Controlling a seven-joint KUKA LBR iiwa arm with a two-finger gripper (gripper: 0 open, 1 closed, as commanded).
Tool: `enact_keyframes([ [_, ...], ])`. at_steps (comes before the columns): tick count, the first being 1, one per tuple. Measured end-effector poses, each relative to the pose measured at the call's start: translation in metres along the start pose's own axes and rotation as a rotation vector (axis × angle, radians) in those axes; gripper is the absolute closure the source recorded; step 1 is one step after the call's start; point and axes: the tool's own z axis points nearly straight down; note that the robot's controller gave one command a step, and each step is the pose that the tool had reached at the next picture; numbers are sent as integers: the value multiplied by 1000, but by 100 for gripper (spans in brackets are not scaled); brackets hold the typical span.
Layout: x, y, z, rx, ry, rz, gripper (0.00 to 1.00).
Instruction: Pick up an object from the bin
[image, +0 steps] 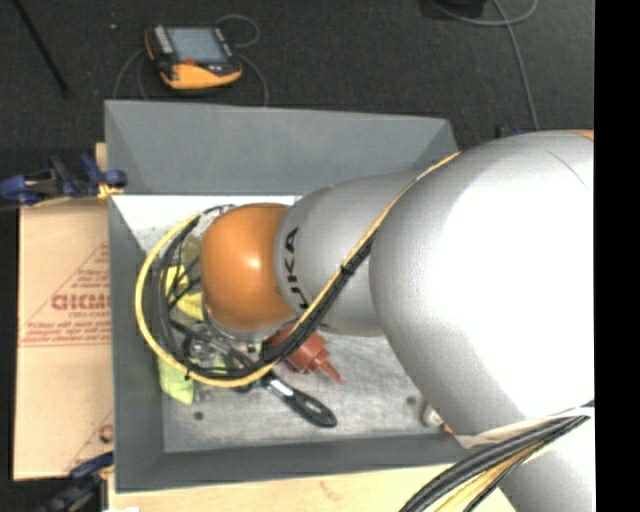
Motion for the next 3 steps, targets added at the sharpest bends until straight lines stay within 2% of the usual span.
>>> enact_keyframes([
  [1,2,0,-5,1,4,0,100],
  [2,3,-1,-24,3,11,1,100],
  [3,2,-1,-44,2,8,1,100],
])
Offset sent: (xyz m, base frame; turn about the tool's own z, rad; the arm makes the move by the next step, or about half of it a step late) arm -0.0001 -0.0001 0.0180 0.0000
